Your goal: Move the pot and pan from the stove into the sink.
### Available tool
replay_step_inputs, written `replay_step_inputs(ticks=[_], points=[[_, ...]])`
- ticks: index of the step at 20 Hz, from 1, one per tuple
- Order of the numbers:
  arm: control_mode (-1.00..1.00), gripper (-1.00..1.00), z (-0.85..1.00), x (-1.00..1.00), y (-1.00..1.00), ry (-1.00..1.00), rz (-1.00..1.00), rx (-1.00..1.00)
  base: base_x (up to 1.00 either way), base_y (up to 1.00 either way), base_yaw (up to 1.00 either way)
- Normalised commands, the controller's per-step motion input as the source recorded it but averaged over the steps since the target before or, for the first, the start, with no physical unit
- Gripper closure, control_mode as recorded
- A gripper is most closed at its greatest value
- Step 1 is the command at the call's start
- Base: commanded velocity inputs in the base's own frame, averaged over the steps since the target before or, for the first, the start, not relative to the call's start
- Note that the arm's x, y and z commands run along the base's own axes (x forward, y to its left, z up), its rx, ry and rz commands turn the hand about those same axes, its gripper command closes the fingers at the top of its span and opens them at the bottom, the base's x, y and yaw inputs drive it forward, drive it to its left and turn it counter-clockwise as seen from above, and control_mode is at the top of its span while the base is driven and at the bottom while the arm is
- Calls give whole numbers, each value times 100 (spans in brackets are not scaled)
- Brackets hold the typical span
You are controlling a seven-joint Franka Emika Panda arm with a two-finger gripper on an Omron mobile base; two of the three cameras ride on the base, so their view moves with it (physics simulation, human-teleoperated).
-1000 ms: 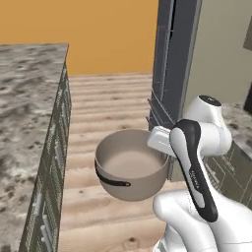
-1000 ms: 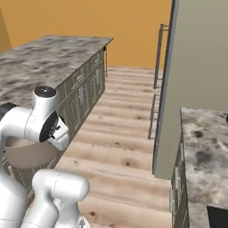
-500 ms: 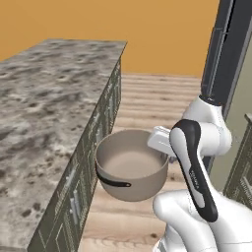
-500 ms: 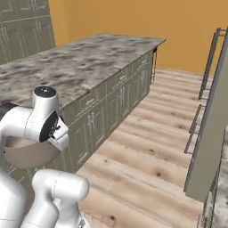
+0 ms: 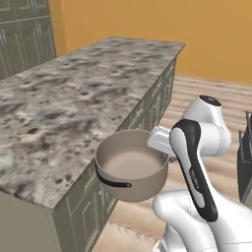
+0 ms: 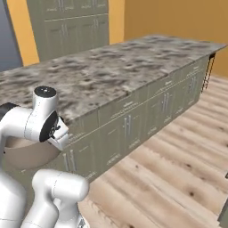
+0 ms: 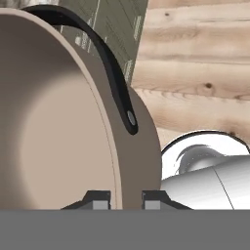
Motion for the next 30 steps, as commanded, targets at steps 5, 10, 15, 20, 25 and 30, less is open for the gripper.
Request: replay_step_inputs(ticks=[5,10,15,20,25,30], points=[[100,100,0,0,0,0,0,0,-9,0,49],[100,100,0,0,0,0,0,0,-8,0,50],[100,100,0,0,0,0,0,0,-7,0,50],[100,100,0,0,0,0,0,0,-8,0,49],[100,100,0,0,0,0,0,0,-18,-4,36],[100,100,0,0,0,0,0,0,-19,-7,31]])
